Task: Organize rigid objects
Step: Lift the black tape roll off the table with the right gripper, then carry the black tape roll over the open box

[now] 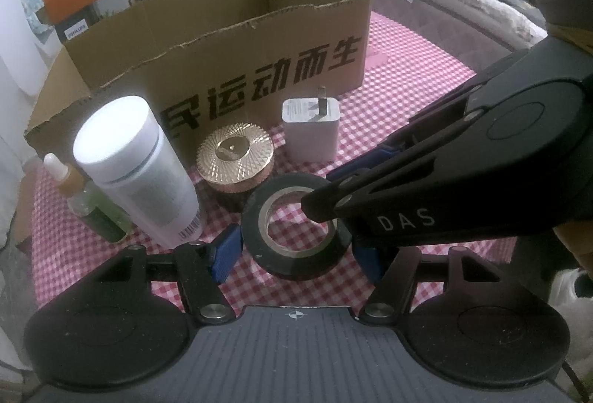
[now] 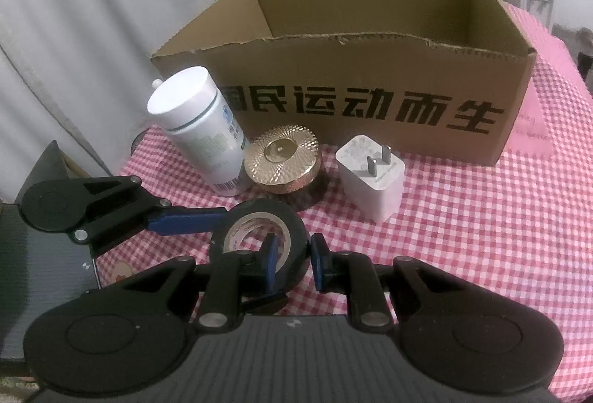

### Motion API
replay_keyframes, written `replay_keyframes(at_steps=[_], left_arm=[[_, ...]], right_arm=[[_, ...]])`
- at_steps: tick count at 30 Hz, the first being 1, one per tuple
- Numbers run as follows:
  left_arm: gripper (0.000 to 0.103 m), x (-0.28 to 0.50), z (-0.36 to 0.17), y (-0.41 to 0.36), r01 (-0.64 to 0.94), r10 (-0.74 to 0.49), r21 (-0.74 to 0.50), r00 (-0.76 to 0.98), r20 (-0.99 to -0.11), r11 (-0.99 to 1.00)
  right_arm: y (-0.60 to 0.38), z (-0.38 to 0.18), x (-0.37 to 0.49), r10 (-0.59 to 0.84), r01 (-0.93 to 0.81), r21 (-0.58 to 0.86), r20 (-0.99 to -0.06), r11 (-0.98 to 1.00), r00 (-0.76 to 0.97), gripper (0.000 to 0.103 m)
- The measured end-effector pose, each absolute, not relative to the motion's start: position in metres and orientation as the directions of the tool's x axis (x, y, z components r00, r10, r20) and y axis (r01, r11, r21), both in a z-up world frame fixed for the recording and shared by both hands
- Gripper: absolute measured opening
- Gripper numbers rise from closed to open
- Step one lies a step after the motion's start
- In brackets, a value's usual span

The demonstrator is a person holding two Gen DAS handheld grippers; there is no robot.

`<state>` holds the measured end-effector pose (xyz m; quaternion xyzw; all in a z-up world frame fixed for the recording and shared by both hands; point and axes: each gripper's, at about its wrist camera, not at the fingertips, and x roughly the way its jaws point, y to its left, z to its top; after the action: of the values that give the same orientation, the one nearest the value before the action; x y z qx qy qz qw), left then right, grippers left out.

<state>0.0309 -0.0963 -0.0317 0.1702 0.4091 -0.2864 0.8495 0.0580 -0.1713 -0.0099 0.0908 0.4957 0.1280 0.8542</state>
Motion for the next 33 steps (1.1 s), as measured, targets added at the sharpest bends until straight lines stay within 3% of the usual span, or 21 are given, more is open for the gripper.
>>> replay_keyframes(at_steps=[16, 33], left_arm=[[0.065, 0.020, -0.007, -0.092, 0.609, -0.361, 0.083, 0.568, -0.739, 0.789], [0.065, 0.020, 0.066, -0.091, 0.583, -0.390, 0.195, 0.720, -0.574, 0.789]], right_arm=[[-0.163, 0.022, 0.048, 0.291, -0.163, 0.241, -0.796, 0.957, 0.531, 0.021], [-0.165, 0.107, 0.045, 0.285, -0.219, 0.183, -0.663, 0.958, 0.692, 0.021]])
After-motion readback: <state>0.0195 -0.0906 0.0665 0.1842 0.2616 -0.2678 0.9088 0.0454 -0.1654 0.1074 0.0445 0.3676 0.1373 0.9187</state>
